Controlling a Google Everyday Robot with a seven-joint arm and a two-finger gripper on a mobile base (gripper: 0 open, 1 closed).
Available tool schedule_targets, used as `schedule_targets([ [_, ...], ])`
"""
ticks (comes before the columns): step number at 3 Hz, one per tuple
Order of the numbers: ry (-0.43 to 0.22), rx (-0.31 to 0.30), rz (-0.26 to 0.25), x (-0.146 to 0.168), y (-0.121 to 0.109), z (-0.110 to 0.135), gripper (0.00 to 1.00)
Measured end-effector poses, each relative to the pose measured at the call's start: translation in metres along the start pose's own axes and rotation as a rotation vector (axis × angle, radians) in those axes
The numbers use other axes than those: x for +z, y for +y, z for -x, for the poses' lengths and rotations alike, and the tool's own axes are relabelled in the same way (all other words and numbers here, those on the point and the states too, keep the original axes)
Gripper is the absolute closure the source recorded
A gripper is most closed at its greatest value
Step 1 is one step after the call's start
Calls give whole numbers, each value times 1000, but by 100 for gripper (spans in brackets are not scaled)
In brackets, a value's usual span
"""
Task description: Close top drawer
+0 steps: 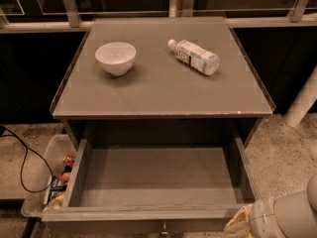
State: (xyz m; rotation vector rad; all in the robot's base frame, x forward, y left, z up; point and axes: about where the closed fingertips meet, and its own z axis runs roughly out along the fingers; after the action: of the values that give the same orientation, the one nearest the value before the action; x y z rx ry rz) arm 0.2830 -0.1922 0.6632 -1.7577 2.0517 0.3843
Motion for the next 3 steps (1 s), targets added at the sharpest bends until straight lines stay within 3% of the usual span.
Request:
schedule_targets([
  [1,0,0,0,0,0,0,11],
  [2,-9,-11,3,8,-6,2,0],
  [3,-10,-11,4,8,-5,2,19],
])
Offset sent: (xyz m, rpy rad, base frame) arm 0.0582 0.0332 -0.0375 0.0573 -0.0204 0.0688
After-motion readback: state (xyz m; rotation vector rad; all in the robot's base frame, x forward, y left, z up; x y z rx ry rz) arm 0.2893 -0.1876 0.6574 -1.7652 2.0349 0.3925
